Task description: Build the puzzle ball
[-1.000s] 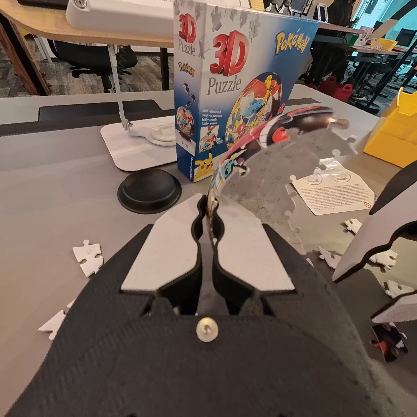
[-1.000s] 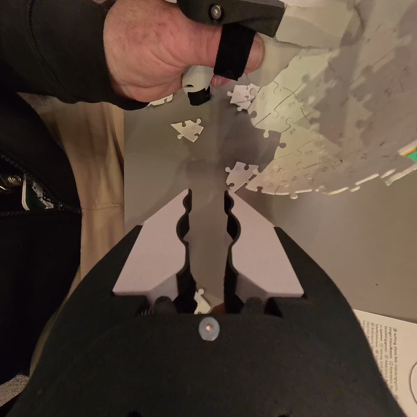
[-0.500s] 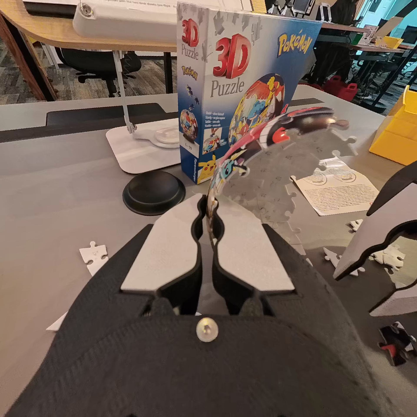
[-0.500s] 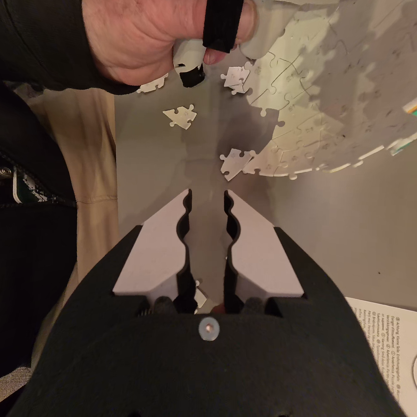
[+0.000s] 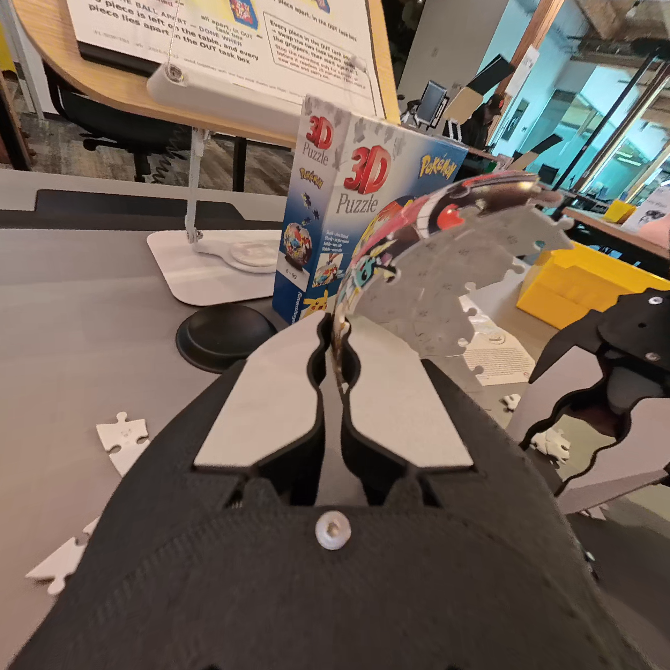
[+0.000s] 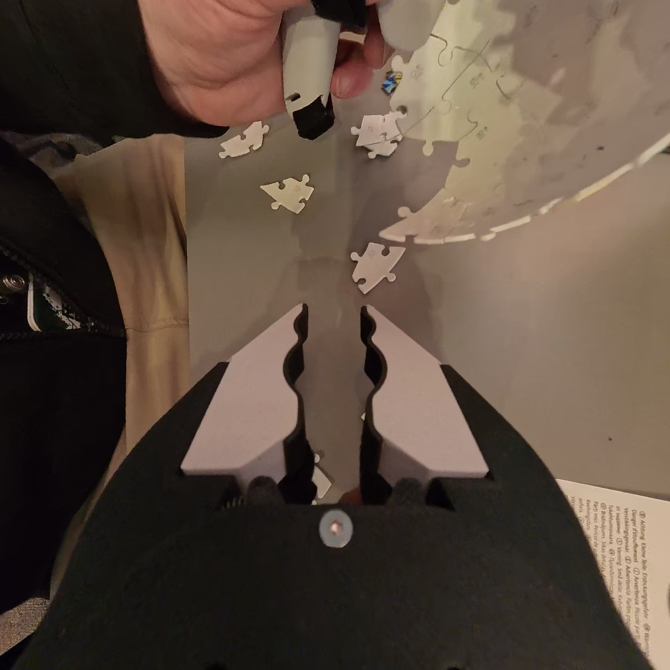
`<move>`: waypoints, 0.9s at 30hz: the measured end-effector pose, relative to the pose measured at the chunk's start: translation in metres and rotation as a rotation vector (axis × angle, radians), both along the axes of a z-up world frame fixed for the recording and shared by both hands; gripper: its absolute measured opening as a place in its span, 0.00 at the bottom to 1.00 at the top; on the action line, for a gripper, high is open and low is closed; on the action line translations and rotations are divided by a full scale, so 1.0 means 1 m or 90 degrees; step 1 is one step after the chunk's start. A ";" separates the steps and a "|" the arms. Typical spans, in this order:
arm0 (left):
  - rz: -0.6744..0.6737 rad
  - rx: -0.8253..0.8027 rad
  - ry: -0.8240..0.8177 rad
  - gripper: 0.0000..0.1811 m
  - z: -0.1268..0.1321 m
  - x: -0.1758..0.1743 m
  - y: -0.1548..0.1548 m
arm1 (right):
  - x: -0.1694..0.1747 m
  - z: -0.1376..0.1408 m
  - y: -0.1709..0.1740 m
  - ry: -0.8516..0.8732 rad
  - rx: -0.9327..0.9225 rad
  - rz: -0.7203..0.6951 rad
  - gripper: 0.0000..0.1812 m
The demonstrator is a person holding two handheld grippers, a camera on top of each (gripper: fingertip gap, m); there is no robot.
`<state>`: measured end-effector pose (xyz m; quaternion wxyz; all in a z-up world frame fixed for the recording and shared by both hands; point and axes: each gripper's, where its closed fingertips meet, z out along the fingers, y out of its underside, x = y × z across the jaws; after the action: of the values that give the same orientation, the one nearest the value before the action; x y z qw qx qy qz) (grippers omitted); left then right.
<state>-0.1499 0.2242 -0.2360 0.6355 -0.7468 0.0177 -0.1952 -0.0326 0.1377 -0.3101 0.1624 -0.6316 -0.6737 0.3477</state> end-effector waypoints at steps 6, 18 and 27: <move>-0.020 0.011 -0.035 0.01 0.004 0.001 -0.001 | -0.001 0.000 0.001 0.002 -0.003 -0.003 0.16; -0.017 0.038 -0.012 0.02 0.013 0.004 -0.003 | -0.013 0.018 0.026 0.061 -0.138 -0.156 0.20; -0.023 0.074 0.074 0.02 0.021 0.019 -0.006 | -0.023 0.040 0.041 0.150 -0.318 -0.272 0.22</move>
<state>-0.1306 0.2182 -0.2154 0.6719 -0.7185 0.0792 -0.1615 -0.0555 0.1791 -0.2700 0.1486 -0.7342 -0.3969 0.5304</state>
